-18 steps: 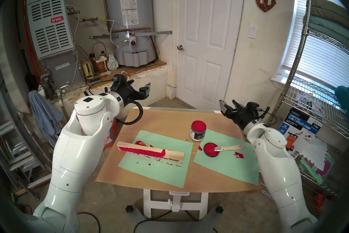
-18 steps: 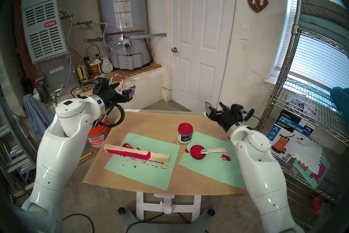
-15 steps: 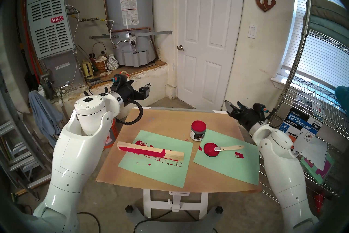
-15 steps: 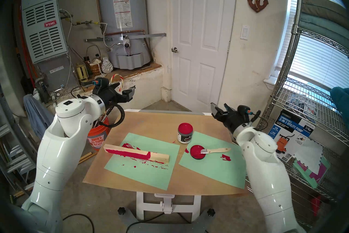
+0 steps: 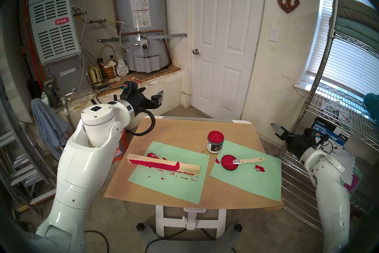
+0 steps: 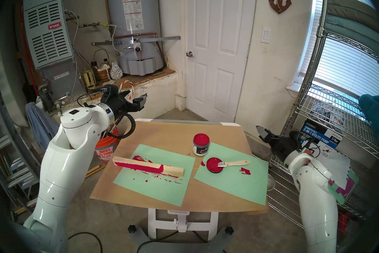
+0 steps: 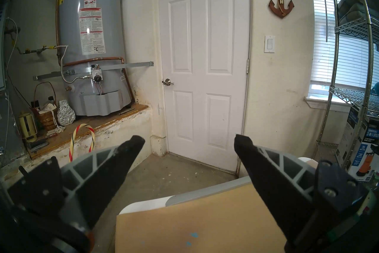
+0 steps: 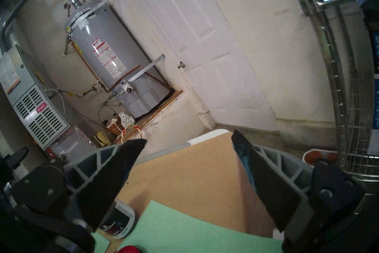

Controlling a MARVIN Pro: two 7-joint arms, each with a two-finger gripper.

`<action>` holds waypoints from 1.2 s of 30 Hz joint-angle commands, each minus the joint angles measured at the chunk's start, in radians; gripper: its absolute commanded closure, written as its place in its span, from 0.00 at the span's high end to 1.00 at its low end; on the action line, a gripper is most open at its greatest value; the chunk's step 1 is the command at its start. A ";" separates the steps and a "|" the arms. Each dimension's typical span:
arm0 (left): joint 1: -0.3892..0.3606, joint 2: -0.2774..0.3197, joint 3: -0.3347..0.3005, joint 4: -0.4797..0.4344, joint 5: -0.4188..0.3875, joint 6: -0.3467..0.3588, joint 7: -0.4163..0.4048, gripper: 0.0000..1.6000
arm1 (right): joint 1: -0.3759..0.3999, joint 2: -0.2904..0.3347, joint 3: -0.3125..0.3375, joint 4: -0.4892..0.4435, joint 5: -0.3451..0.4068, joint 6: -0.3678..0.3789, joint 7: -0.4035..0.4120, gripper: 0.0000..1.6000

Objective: Pick up brush, dip the brush into paint, and paint the wood

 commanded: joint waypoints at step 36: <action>-0.011 -0.001 -0.003 -0.020 0.001 -0.002 0.001 1.00 | -0.406 -0.196 0.215 -0.317 0.143 0.502 0.196 1.00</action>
